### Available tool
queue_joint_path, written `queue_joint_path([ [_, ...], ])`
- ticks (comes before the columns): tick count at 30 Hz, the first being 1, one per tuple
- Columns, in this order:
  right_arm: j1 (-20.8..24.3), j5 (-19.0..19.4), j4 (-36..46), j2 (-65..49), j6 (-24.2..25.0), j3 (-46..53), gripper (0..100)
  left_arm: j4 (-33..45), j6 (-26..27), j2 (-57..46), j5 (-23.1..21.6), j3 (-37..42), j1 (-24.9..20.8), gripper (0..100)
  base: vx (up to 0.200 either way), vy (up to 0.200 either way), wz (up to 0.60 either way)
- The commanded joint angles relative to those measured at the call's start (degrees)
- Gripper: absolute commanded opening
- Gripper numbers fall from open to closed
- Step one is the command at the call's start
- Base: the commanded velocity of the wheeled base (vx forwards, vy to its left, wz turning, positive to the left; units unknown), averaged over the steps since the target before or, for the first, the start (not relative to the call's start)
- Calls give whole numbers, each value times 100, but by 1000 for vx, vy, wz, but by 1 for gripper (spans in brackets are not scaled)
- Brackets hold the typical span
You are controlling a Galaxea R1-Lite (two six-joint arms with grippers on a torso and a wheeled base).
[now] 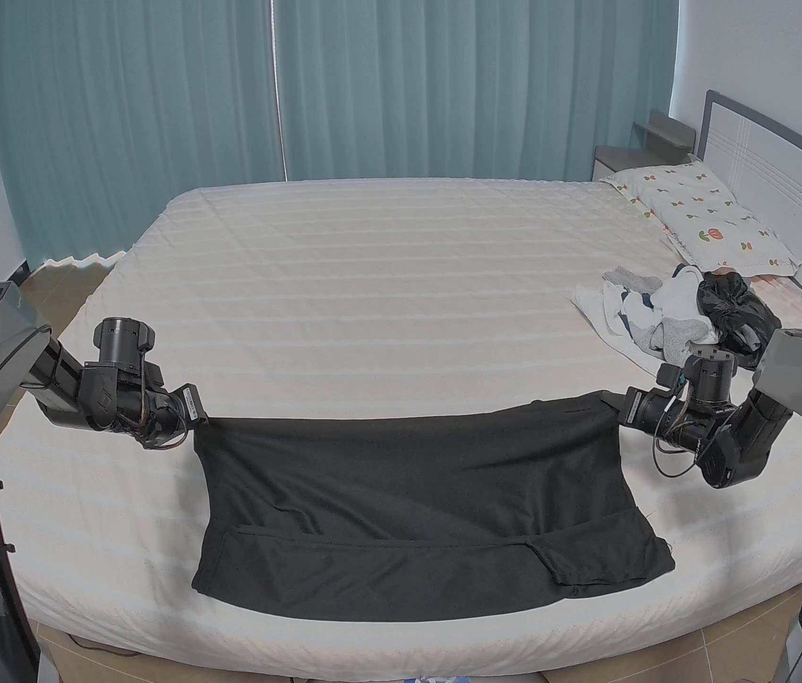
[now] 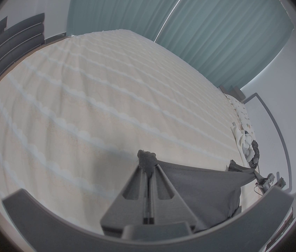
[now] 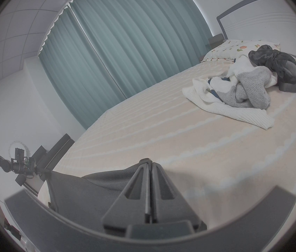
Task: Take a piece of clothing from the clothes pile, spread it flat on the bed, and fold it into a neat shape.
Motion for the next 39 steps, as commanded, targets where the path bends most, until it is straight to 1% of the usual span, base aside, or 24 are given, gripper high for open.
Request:
queue_joint_path([
  [1, -14, 117, -417, -201, -21, 644, 0, -14, 32, -148, -28, 319, 38, 0, 0, 0, 0],
  [7, -49, 179, -592, -289, -74, 1128, 0, -216, 50, -235, -45, 653, 82, 0, 0, 0, 0],
  [10, -57, 258, -636, -315, -83, 1233, 0, -383, 59, -262, -54, 793, 82, 0, 0, 0, 0],
  [13, -40, 258, -812, -236, -74, 1303, 0, -585, 138, -227, -45, 978, 82, 0, 0, 0, 0],
  [16, 4, 214, -926, -113, -74, 1233, 0, -708, 138, -200, -45, 978, 74, 0, 0, 0, 0],
  [20, 39, 135, -970, 230, -74, 802, 0, -1069, 94, 134, -1, 732, 65, 0, 0, 0, 0],
  [23, 74, -173, -944, 599, -74, 214, 0, -1306, 41, 415, 34, 442, 47, 0, 0, 0, 0],
  [26, 83, -287, -926, 740, -74, -77, 0, -1341, -73, 459, 34, 301, 38, 0, 0, 0, 0],
  [27, 83, -384, -918, 916, -74, -384, 0, -1438, -319, 538, 34, 117, 30, 0, 0, 0, 0],
  [28, 83, -454, -918, 1030, -74, -560, 0, -1561, -425, 617, 34, 20, 30, 0, 0, 0, 0],
  [33, 109, -770, -918, 1460, -74, -1149, 0, -2044, -469, 986, 43, -191, 30, 0, 0, 0, 0],
  [37, 162, -964, -926, 1645, -83, -1386, 0, -2097, -469, 1109, 34, -226, 12, 0, 0, 0, 0],
  [39, 171, -972, -935, 1663, -83, -1386, 0, -2097, -469, 1162, 43, -253, 3, 0, 0, 0, 0],
])
